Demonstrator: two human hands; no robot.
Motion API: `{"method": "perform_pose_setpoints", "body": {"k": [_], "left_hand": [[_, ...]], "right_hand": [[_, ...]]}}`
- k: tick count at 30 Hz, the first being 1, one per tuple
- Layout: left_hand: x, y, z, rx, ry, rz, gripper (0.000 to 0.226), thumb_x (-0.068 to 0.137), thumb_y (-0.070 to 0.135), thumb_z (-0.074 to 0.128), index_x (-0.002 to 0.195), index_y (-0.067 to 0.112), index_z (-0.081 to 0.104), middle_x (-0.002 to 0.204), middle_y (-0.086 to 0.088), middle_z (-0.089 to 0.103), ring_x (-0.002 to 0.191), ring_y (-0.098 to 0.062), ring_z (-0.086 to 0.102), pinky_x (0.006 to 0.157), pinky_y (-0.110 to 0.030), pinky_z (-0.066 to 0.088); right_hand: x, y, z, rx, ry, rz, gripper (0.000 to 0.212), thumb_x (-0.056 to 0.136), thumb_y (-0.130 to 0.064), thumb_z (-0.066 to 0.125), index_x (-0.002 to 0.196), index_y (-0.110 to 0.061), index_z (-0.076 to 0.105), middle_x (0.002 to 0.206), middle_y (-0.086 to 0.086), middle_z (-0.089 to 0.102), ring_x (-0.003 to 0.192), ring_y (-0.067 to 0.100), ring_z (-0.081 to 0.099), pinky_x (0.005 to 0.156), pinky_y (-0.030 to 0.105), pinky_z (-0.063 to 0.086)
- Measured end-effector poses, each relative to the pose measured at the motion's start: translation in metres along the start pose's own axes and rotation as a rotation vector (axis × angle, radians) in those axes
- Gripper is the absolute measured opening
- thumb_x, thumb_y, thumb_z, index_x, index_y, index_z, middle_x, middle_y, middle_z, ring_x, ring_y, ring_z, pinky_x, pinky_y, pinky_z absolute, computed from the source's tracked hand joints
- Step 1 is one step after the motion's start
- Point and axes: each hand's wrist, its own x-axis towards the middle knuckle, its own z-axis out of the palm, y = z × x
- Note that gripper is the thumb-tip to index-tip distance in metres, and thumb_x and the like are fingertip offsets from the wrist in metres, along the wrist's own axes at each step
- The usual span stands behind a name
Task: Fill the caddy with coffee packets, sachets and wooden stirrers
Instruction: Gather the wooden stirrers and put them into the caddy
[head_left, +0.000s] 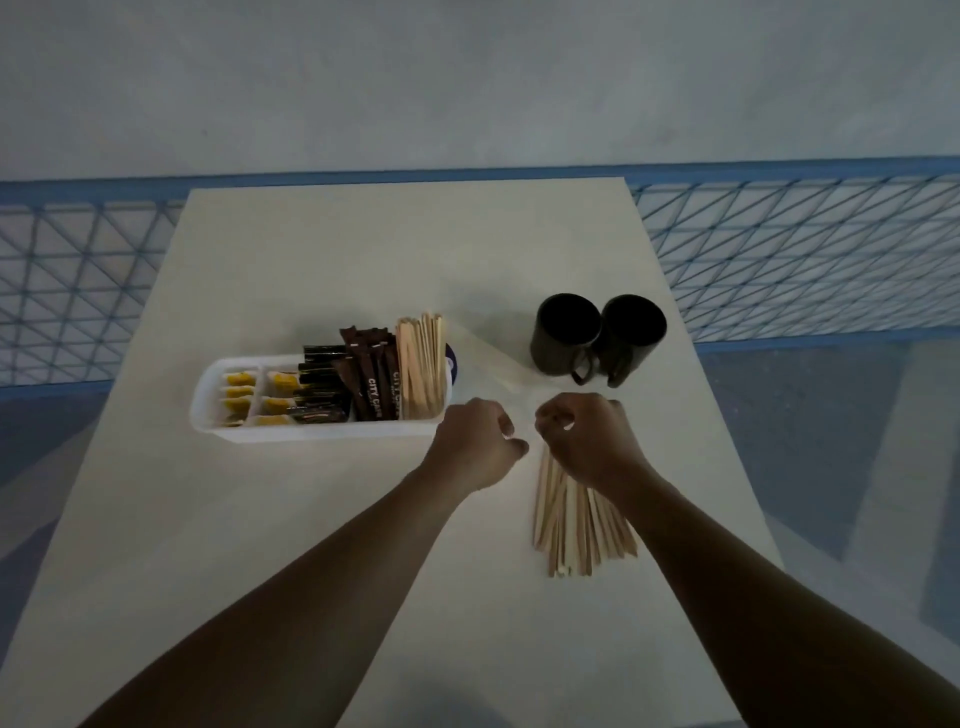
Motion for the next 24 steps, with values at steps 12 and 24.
{"method": "perform_pose_setpoints", "body": {"k": [12,24], "left_hand": [[-0.008,0.025,0.080,0.131,-0.017,-0.128,0.062,0.079,0.047,0.075,0.122,0.011,0.048,0.116,-0.008,0.058,0.101,-0.024,0.060,0.075,-0.030,0.048],[-0.013,0.028,0.095,0.166,0.102,-0.176,0.066,0.078,0.038,0.079,0.126,0.008,0.045,0.122,-0.011,0.055,0.109,-0.027,0.058,0.078,-0.031,0.046]], "right_hand": [[-0.034,0.072,-0.016,-0.080,-0.021,0.302,0.043,0.090,-0.040,0.067,0.121,-0.012,0.062,0.104,0.005,0.067,0.079,0.015,0.061,0.064,0.025,0.048],[-0.035,0.070,0.001,-0.095,-0.062,0.340,0.031,0.085,-0.044,0.069,0.086,-0.015,0.059,0.074,0.001,0.062,0.058,0.012,0.059,0.046,0.022,0.038]]}}
